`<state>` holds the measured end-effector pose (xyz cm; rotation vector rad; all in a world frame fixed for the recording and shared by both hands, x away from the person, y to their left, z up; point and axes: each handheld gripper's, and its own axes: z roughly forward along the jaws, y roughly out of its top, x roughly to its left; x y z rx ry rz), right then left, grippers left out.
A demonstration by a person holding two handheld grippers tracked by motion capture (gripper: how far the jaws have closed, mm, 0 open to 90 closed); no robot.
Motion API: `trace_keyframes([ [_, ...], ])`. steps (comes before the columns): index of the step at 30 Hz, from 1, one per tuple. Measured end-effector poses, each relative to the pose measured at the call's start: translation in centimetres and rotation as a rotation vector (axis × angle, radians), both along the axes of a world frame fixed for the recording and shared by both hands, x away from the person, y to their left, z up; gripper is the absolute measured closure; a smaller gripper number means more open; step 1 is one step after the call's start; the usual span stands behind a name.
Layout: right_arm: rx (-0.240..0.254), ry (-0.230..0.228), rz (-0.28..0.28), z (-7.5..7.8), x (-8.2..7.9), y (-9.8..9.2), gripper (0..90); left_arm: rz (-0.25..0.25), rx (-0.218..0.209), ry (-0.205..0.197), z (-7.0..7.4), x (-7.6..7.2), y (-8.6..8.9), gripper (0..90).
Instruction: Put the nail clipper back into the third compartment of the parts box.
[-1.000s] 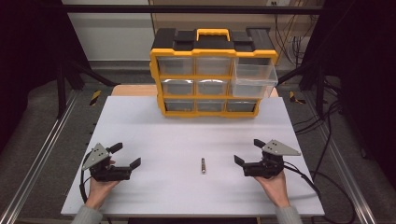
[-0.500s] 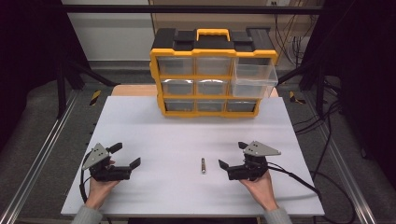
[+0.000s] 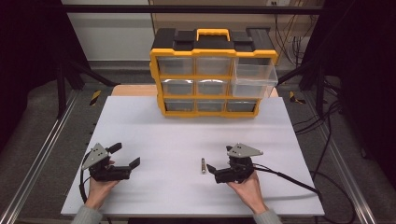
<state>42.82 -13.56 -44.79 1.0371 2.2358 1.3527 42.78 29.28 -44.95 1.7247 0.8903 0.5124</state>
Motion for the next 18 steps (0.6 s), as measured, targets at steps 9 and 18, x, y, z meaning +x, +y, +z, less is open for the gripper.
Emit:
trace_keyframes([
  [9, -0.034, 0.021, 0.011, -0.7, 0.2, 1.3, 3.3, -0.003, 0.000, 0.002, 0.0, 0.0, 0.0, 1.3],
  [18, -0.100, 0.087, 0.017, -2.0, 0.9, 2.9, 10.4, -0.007, 0.007, 0.004, -0.1, 0.0, -0.1, 1.4],
])
